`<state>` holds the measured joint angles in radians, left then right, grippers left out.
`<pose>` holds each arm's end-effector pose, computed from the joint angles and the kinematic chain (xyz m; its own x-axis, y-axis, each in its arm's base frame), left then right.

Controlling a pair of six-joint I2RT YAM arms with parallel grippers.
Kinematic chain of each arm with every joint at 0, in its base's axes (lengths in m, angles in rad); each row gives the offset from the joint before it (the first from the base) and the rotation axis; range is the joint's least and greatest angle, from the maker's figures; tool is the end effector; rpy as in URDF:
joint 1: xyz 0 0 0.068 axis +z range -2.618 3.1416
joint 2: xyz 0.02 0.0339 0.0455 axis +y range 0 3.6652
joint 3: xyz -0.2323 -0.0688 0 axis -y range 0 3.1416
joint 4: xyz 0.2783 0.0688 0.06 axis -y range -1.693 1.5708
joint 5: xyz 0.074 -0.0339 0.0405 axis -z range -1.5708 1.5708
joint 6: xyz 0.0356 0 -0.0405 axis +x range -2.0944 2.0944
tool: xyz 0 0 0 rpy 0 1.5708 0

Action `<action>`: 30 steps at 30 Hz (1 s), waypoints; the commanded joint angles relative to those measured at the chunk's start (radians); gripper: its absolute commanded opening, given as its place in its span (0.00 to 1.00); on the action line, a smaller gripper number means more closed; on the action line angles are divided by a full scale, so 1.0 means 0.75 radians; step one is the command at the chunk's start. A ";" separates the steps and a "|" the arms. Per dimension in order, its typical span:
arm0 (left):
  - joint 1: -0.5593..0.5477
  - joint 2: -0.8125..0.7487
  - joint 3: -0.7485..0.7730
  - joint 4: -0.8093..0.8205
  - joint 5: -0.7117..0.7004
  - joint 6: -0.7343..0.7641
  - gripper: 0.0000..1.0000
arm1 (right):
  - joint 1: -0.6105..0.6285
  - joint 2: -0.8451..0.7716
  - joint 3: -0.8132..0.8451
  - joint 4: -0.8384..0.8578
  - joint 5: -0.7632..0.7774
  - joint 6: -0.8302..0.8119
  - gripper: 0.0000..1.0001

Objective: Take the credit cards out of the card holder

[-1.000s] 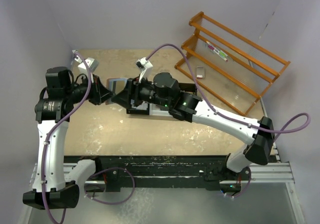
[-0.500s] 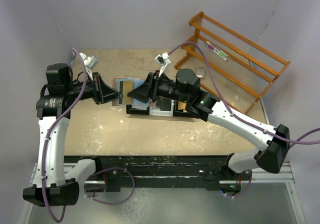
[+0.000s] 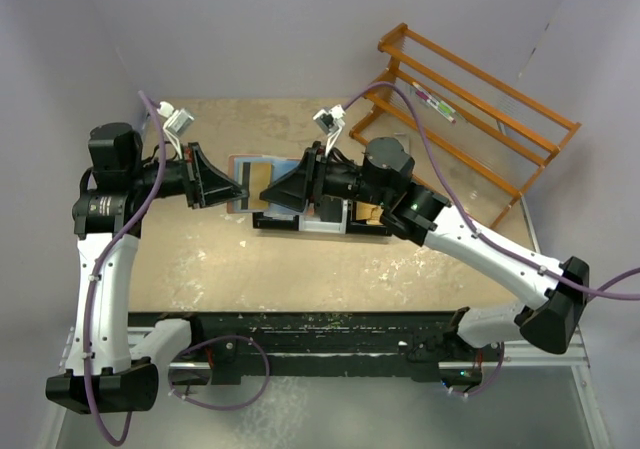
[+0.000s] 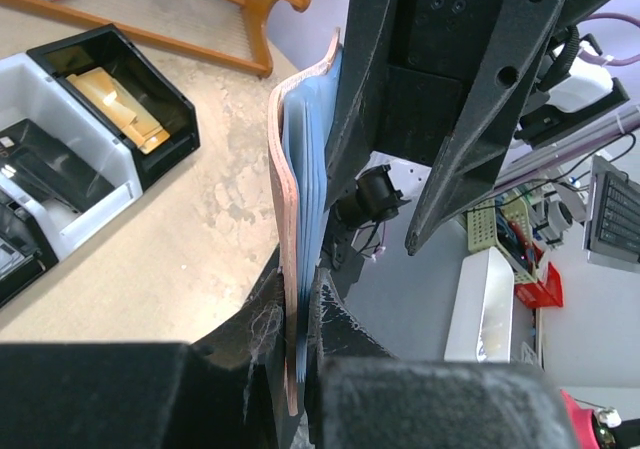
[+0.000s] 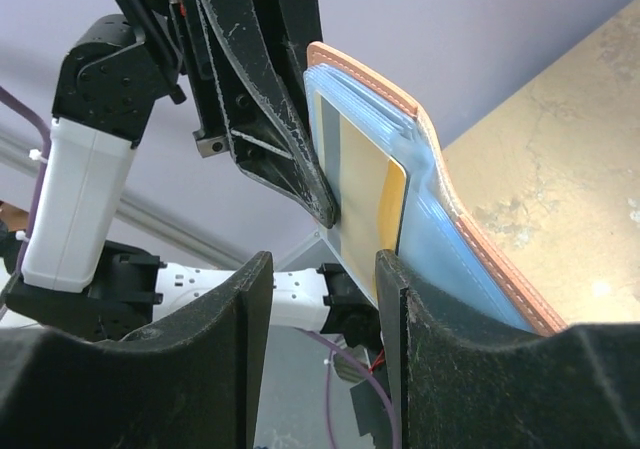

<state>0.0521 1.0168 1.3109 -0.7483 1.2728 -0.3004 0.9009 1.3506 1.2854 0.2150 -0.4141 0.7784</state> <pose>0.2241 -0.0224 0.4121 -0.6678 -0.1218 -0.7343 0.6752 0.3160 -0.6665 0.2100 0.2882 0.3978 -0.6114 0.2634 -0.7462 -0.7519 0.1005 0.6515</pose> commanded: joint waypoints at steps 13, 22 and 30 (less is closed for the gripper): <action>-0.005 -0.063 0.011 0.238 0.208 -0.224 0.00 | -0.019 -0.032 0.028 -0.063 0.236 -0.095 0.47; -0.004 -0.077 -0.008 0.278 0.208 -0.266 0.00 | -0.017 0.010 0.071 -0.034 0.264 -0.082 0.44; -0.005 -0.086 -0.028 0.329 0.238 -0.314 0.00 | -0.019 0.065 0.068 0.058 0.100 0.009 0.39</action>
<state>0.0601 0.9966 1.2800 -0.5682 1.2945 -0.4755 0.9001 1.3598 1.3140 0.1986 -0.3054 0.7494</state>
